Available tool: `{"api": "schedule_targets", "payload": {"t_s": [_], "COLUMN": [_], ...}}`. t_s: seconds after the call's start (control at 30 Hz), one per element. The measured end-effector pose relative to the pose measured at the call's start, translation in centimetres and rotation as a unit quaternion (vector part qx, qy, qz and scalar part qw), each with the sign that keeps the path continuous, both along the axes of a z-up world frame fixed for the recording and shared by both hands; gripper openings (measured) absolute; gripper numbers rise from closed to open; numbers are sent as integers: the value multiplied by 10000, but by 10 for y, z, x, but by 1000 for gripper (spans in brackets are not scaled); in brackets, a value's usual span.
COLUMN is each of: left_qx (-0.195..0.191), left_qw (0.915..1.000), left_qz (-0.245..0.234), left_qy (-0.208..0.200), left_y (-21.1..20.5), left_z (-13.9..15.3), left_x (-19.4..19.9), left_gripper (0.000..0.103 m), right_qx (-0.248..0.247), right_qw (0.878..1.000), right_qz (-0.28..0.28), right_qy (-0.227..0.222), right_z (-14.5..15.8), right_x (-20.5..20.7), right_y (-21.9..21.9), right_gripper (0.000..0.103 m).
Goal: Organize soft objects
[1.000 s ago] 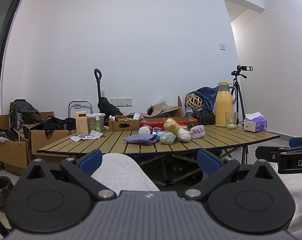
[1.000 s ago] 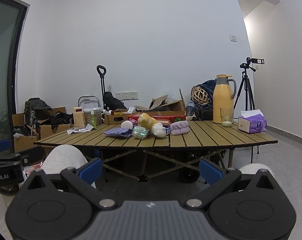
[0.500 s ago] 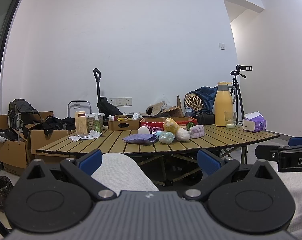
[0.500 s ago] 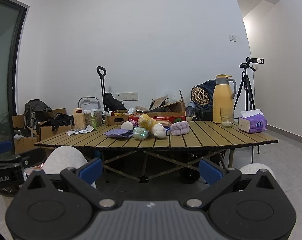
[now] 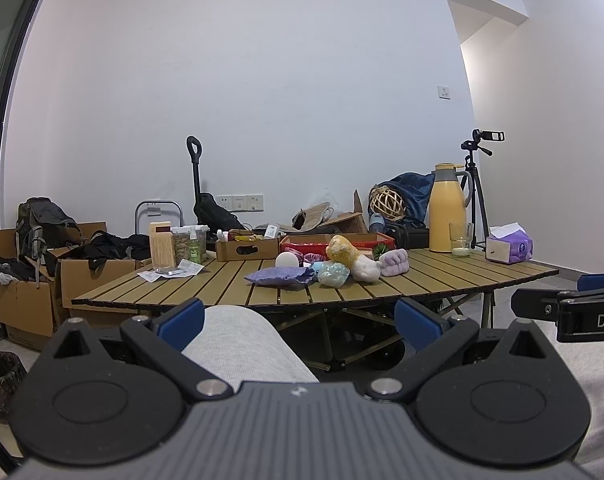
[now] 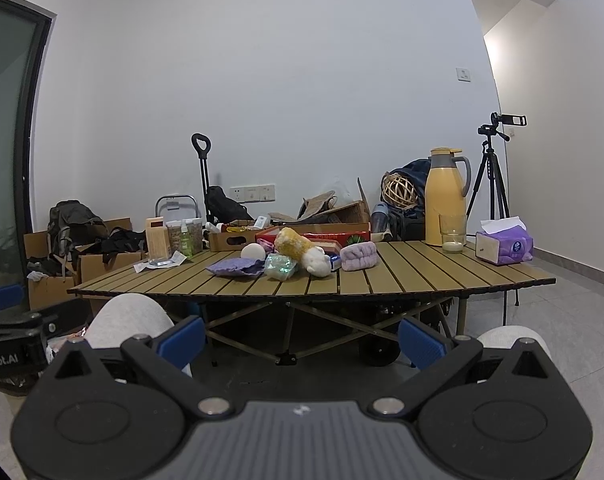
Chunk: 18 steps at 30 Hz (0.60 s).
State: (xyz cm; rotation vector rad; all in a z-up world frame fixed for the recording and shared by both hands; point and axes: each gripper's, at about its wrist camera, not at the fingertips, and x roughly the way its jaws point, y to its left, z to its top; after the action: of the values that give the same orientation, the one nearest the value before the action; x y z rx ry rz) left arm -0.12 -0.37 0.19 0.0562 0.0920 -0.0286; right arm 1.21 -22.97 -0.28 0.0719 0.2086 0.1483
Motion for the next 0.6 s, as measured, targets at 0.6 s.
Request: {"api": "schedule_targets", "payload": {"t_s": [0.6], "left_qx": [-4], "left_qw": [10000], "left_qz": [30], "left_qy": [3], "left_y": [-1], "left_z": [-1], "left_x": [1], "left_gripper": [103], "right_qx": [1], "right_qw": [10000], "right_qz": [-12], "right_qy": [-6], "right_z": [0], "right_x": [1], "right_y": [1], "right_gripper": [103]}}
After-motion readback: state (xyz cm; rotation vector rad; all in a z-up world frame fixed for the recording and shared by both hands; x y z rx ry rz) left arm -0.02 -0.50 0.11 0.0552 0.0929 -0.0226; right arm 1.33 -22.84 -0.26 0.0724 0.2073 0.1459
